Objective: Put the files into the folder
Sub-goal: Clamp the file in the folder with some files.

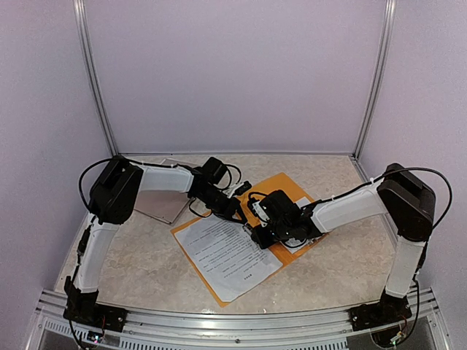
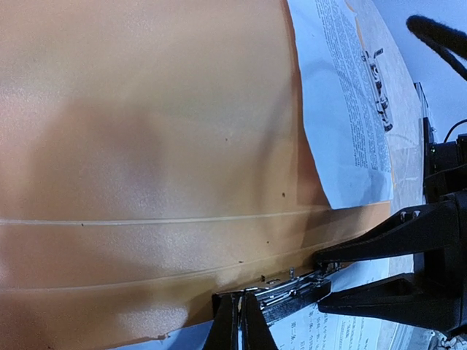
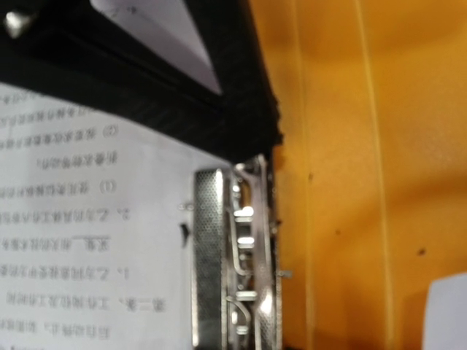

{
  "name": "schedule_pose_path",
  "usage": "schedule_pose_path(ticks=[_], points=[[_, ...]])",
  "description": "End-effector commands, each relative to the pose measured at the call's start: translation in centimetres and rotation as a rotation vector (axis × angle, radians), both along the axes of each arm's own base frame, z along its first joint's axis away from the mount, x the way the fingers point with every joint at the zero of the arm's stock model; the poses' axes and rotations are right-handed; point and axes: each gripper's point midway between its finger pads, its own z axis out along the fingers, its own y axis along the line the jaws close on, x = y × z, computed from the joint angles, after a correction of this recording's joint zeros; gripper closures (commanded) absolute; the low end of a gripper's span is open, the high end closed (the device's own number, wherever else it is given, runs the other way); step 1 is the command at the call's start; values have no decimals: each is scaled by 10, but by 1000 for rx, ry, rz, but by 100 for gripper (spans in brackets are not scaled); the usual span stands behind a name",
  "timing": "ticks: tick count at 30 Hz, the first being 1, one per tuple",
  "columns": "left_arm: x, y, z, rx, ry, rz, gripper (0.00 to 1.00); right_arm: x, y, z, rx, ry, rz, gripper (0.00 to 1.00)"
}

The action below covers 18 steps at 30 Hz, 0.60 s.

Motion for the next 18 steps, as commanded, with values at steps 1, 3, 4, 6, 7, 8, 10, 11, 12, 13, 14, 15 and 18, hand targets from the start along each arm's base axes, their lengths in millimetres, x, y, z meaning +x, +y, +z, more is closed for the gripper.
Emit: schedule_pose_path(ticks=[1,3,4,6,7,8,10,11,12,13,14,15,18], points=[[11,41,-68,207,50,110,100,-43,-35,-60,-206,158,65,100],[14,37,-62,191,45,109,100,-42,-34,-60,-204,153,71,100],[14,36,-61,187,46,109,100,-43,-33,-60,-203,154,75,100],[15,34,-59,179,47,107,100,-44,-33,-60,-202,153,81,100],[16,32,-57,172,48,106,100,-44,-33,-59,-202,152,83,100],[18,30,-55,163,47,107,100,-45,-33,-60,-205,154,86,100],[19,28,-52,153,48,105,100,-45,-32,-60,-202,153,89,100],[19,27,-50,147,48,103,100,-45,-33,-60,-203,154,88,100],[19,26,-49,142,48,101,100,-45,-32,-60,-203,154,89,100],[19,25,-48,138,48,99,100,-44,-32,-60,-204,153,89,100],[19,24,-46,133,45,98,100,-44,-32,-60,-203,152,91,100],[20,24,-44,129,44,97,100,-44,-32,-60,-205,152,91,100],[20,22,-39,116,44,91,100,-45,-30,-61,-201,156,95,100]])
